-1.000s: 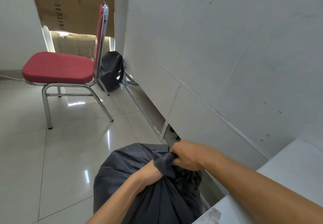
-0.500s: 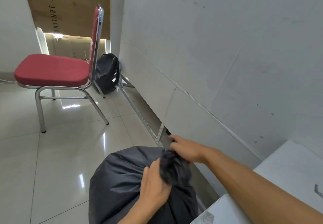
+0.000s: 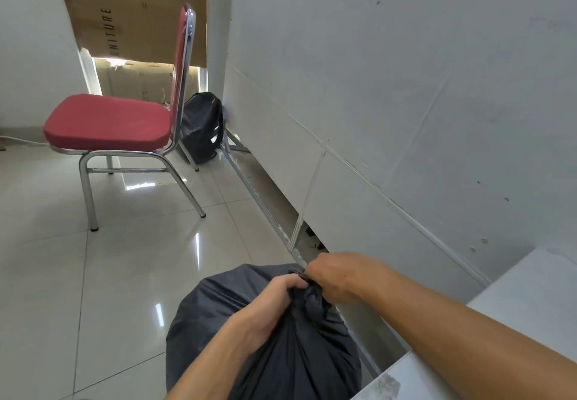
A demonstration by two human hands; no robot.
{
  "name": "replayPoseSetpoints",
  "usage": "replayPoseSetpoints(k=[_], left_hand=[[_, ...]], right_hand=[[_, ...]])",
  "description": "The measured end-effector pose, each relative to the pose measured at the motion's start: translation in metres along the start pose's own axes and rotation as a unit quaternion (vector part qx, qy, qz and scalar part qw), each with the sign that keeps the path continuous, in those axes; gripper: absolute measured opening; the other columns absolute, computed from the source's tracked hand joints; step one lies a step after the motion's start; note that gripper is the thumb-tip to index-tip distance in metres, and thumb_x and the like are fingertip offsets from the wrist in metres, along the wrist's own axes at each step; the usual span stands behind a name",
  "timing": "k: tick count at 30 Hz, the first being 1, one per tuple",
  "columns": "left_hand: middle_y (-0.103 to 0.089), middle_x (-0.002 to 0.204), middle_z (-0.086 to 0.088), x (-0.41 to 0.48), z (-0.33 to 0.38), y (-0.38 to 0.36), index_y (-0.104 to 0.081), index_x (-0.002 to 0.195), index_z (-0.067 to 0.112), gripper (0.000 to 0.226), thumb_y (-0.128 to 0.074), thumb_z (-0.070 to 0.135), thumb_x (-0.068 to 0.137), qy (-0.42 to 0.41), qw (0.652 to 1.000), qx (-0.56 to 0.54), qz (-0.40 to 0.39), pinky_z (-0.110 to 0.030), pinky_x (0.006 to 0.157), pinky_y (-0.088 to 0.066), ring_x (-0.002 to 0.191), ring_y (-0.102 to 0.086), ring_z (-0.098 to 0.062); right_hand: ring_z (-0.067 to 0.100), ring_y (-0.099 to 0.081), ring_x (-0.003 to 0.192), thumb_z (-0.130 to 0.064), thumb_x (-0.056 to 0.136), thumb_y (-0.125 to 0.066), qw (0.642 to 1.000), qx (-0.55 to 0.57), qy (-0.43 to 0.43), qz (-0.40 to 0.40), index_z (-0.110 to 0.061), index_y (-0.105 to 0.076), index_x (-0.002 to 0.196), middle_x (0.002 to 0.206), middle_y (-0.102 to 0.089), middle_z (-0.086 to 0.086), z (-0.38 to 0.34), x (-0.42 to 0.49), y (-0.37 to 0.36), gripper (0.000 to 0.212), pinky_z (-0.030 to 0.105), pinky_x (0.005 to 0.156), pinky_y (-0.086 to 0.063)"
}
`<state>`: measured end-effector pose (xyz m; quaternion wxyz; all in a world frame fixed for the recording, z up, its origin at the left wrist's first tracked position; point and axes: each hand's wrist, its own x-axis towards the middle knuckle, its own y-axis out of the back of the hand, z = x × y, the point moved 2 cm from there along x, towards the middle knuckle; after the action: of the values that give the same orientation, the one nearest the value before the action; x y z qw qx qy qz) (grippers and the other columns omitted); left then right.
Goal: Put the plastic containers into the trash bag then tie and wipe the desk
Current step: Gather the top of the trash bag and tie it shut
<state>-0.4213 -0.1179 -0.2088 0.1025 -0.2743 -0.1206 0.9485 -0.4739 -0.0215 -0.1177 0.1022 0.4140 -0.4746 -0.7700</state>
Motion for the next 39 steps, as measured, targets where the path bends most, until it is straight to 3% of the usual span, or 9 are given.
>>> replayPoseSetpoints(k=[4,9,15,17,20,26,30,34,39], left_hand=[[-0.051,0.132,0.014,-0.032,-0.003,-0.003,-0.045,0.121,0.032,0.044,-0.069,0.031,0.085,-0.205,0.941,0.194,0.188,-0.016,0.083,-0.045,0.118,-0.056,-0.002],[-0.043,0.148,0.020,-0.057,-0.018,-0.014,-0.004,0.150,0.046,0.093,-0.070,0.034,0.086,-0.365,0.793,0.458,0.169,-0.022,0.105,-0.045,0.131,-0.048,0.000],[-0.054,0.112,0.010,-0.037,-0.016,0.022,-0.048,0.131,0.027,0.032,-0.043,0.029,0.099,-0.457,0.702,0.514,0.187,-0.032,0.067,-0.056,0.087,-0.063,-0.014],[-0.050,0.123,0.008,-0.037,-0.012,0.019,-0.048,0.131,0.022,0.041,-0.052,0.040,0.094,-0.448,0.684,0.547,0.179,-0.030,0.080,-0.056,0.104,-0.056,-0.011],[-0.039,0.143,0.009,-0.043,-0.016,0.010,-0.029,0.141,0.023,0.074,-0.060,0.058,0.084,-0.389,0.726,0.547,0.148,-0.027,0.092,-0.051,0.116,-0.051,-0.008],[-0.070,0.102,0.010,-0.026,-0.033,0.002,-0.052,0.108,0.035,0.022,-0.048,0.029,0.087,-0.237,0.878,0.326,0.257,-0.044,0.085,-0.053,0.095,-0.065,-0.023],[-0.060,0.133,-0.014,-0.002,-0.025,0.007,-0.059,0.129,0.015,0.045,-0.031,0.033,0.098,-0.002,0.953,0.211,0.219,-0.048,0.107,-0.039,0.125,-0.052,-0.033],[-0.062,0.113,-0.007,-0.004,-0.004,0.019,-0.060,0.117,0.016,0.040,-0.026,0.029,0.100,0.050,0.983,0.102,0.146,-0.033,0.082,-0.049,0.096,-0.057,-0.021],[-0.053,0.069,0.002,-0.023,-0.008,0.052,-0.054,0.091,0.016,0.025,-0.036,0.031,0.099,0.153,0.985,-0.077,-0.004,-0.023,0.061,-0.047,0.059,-0.046,-0.011]], right_hand=[[0.029,-0.051,0.085,-0.020,0.095,-0.041,0.990,0.115,-0.057,-0.057,-0.011,-0.053,0.093,0.094,-0.052,0.010,0.004,-0.003,0.006,0.015,0.034,0.072,-0.041],[0.018,-0.032,0.051,-0.025,0.089,-0.032,0.902,0.376,-0.089,-0.193,-0.019,-0.047,0.060,0.061,-0.040,0.003,0.013,0.000,-0.011,0.033,0.030,0.054,-0.028],[0.024,-0.049,0.059,-0.028,0.068,-0.038,0.899,0.388,-0.092,-0.180,-0.014,-0.060,0.064,0.070,-0.059,0.013,0.012,0.006,-0.014,0.026,0.036,0.070,-0.040],[0.026,-0.055,0.065,-0.028,0.072,-0.038,0.892,0.406,-0.106,-0.170,-0.013,-0.062,0.070,0.075,-0.063,0.014,0.013,0.006,-0.015,0.029,0.036,0.073,-0.044],[0.020,-0.042,0.051,-0.029,0.073,-0.037,0.847,0.476,-0.120,-0.205,-0.013,-0.055,0.065,0.063,-0.048,0.009,0.012,0.005,-0.016,0.025,0.031,0.060,-0.039],[0.021,-0.060,0.074,-0.060,0.098,-0.035,0.794,0.543,-0.080,-0.259,-0.007,-0.059,0.103,0.084,-0.061,0.009,0.005,-0.005,-0.009,0.058,0.032,0.075,-0.050],[0.013,-0.060,0.090,-0.049,0.084,-0.074,0.925,0.380,0.005,-0.018,-0.024,-0.040,0.126,0.123,-0.053,0.003,-0.010,-0.010,0.004,0.059,0.026,0.073,-0.051],[0.024,-0.047,0.129,-0.046,0.062,-0.092,0.974,0.182,0.040,-0.127,-0.039,-0.013,0.144,0.148,-0.031,-0.003,-0.029,0.000,-0.008,0.114,0.045,0.106,-0.045],[0.030,-0.057,0.111,-0.029,0.063,-0.092,0.985,0.149,0.038,-0.083,-0.025,-0.027,0.131,0.127,-0.055,0.007,-0.038,0.030,-0.024,0.094,0.045,0.093,-0.051]])
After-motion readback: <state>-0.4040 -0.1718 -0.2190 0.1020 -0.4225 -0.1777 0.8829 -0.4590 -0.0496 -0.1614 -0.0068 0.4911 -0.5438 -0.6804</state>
